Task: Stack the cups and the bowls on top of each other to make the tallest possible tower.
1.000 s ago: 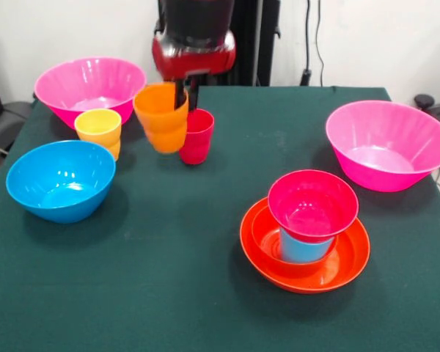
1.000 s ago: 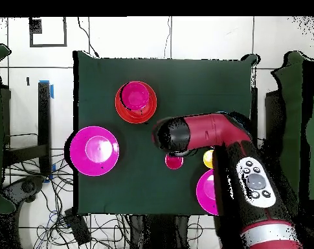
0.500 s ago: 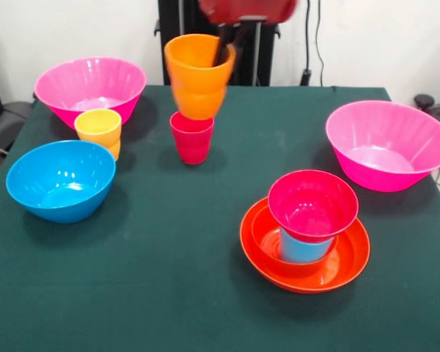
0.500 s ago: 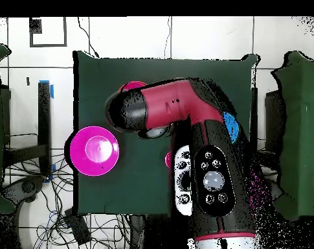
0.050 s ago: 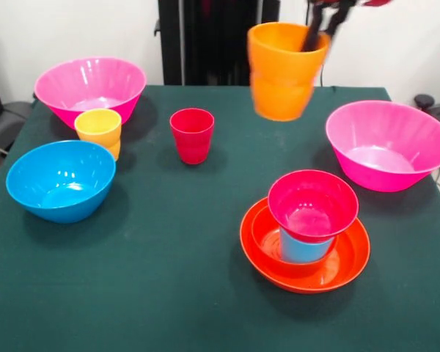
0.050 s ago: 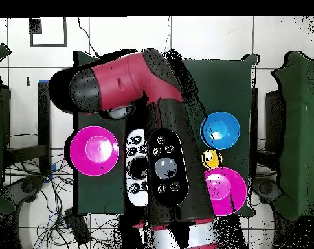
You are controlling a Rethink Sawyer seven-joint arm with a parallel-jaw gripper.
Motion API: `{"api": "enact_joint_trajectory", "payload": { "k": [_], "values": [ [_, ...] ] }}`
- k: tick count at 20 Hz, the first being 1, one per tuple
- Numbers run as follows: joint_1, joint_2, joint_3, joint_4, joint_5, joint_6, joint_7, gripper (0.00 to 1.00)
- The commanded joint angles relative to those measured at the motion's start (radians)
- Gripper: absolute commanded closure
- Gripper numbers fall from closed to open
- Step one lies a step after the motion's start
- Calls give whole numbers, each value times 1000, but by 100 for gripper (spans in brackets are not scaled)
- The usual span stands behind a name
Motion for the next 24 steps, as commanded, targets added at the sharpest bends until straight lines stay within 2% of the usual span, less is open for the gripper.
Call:
{"api": "enact_joint_trajectory", "payload": {
  "k": [1, 5, 9, 16, 21, 24],
  "values": [
    [30, 123, -28, -153, 12, 134, 203, 100],
    [9, 168, -28, -135, 27, 45, 206, 100],
    [-11, 208, -21, -154, 34, 30, 166, 100],
    [1, 263, -31, -178, 41, -8, 205, 100],
    [16, 247, -41, -161, 71, 17, 206, 100],
    [39, 247, -43, -196, 84, 75, 213, 100]
  ]
}}
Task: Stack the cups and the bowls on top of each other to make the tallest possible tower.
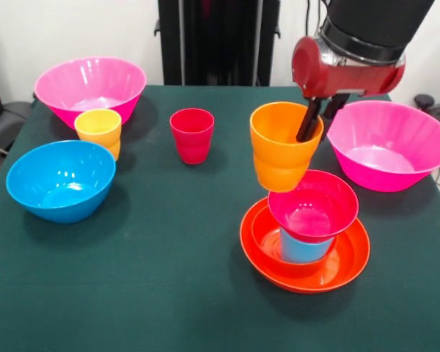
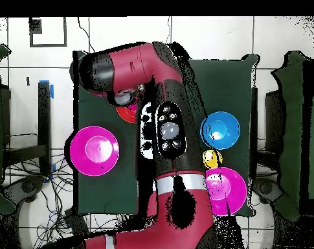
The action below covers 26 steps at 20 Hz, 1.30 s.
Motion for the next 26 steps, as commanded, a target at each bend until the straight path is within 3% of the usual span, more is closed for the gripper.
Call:
{"api": "enact_joint_trajectory", "payload": {
  "k": [1, 13, 19, 26],
  "values": [
    [32, 19, -1, -39, 35, 63, 155, 100],
    [48, 47, -37, -7, 65, 0, 186, 100],
    [50, 70, -64, 77, 69, -135, 227, 100],
    [73, 93, -84, 72, 83, -148, 248, 100]
  ]
}}
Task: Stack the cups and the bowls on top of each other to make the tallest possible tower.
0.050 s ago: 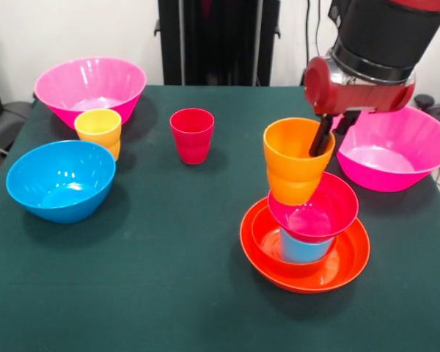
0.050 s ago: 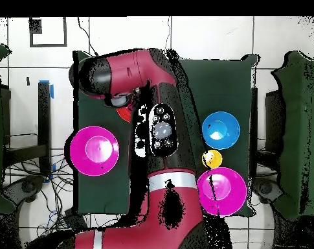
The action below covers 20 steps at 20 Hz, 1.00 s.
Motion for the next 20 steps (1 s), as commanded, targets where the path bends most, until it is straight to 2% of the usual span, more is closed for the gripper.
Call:
{"api": "enact_joint_trajectory", "payload": {
  "k": [1, 10, 20],
  "values": [
    [31, 54, -9, 73, 15, -61, 200, 100],
    [73, 68, -23, 43, 73, -4, 251, 100],
    [102, 101, -57, 48, 102, -54, 287, 100]
  ]
}}
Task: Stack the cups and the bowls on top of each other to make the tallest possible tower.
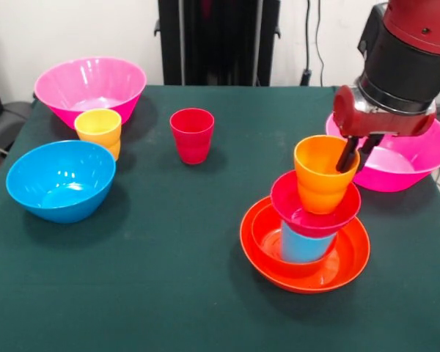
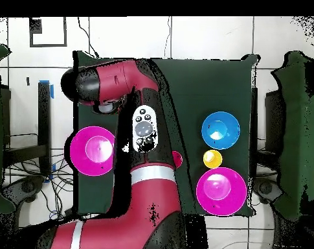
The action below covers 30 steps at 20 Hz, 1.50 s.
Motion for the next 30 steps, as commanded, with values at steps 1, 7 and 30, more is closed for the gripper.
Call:
{"api": "enact_joint_trajectory", "payload": {
  "k": [1, 7, 30],
  "values": [
    [21, 35, -4, 49, 10, -43, 180, 100],
    [13, 50, -28, 36, -29, -69, 126, 100],
    [15, 36, -41, 7, -8, -80, 75, 0]
  ]
}}
